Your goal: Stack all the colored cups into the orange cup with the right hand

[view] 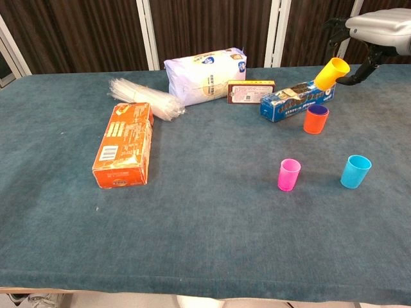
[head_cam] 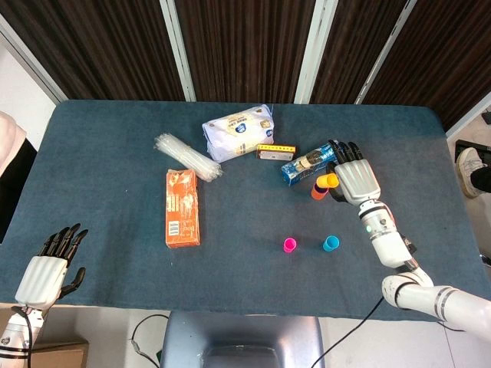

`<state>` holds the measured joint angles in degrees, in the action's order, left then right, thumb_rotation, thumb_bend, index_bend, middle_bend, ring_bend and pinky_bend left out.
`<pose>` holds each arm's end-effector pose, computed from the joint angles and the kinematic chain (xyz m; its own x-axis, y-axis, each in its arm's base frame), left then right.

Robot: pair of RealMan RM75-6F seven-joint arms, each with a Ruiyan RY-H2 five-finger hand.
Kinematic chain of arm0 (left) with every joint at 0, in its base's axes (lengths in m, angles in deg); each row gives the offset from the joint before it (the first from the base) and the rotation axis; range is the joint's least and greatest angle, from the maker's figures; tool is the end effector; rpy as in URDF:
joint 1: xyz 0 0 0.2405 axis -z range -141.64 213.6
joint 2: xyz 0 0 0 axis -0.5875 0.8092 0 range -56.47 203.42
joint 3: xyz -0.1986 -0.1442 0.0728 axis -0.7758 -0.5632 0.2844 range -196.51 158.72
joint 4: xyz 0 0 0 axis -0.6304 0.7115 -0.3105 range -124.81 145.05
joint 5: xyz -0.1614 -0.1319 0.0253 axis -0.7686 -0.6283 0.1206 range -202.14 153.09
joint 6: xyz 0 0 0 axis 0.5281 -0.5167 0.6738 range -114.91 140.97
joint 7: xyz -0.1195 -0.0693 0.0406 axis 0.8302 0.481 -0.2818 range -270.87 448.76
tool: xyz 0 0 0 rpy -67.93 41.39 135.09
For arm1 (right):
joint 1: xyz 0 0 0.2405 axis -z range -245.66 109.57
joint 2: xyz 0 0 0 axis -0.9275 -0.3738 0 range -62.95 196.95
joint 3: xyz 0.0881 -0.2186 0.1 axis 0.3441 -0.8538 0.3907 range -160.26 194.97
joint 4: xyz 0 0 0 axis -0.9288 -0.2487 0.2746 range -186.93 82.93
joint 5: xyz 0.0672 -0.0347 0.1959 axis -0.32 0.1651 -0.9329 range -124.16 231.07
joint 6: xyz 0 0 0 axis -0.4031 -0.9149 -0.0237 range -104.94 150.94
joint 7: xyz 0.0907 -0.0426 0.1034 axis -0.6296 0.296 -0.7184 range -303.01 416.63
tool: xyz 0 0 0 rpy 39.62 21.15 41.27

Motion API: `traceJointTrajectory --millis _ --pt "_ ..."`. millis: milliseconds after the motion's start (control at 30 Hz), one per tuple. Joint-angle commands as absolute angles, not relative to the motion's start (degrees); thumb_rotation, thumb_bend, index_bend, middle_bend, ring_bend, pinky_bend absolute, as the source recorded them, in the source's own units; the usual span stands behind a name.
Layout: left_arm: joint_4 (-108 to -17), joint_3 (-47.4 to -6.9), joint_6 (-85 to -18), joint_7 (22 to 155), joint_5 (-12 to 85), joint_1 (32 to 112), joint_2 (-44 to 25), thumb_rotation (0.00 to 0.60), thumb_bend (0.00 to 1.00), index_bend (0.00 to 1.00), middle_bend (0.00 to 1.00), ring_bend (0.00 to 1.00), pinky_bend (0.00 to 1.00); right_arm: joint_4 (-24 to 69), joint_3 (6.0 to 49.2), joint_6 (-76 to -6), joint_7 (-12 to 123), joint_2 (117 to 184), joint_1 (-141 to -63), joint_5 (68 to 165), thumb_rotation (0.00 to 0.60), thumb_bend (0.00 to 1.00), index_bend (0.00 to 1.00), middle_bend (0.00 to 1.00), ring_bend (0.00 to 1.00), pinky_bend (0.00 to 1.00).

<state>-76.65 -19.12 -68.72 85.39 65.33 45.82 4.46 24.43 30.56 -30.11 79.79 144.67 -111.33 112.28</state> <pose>-0.3044 0.1984 0.1225 0.4786 0.0586 0.8761 0.8711 -0.1570 -0.4654 -0.2021 -0.4081 0.0837 0.6268 -0.0914 0.7738 -0.7731 -0.1967 0.6030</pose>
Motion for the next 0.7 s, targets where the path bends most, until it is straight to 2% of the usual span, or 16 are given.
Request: traceJointTrajectory --millis 33,700 --pt "-76.6 -19.2 -68.6 85.3 65.1 45.9 4.4 0.600 0.45 0.00 0.00 0.00 0.13 20.2 31.8 -27.1 83.4 147.7 -114.2 107.4 0.600 0.44 0.60 0.02 0.00 0.00" --pt "-76.6 -19.2 -68.5 86.1 64.9 45.9 4.8 0.600 0.45 0.00 0.00 0.00 0.13 13.9 28.7 -24.1 87.7 152.3 -115.9 102.7 0.600 0.44 0.56 0.02 0.00 0.00"
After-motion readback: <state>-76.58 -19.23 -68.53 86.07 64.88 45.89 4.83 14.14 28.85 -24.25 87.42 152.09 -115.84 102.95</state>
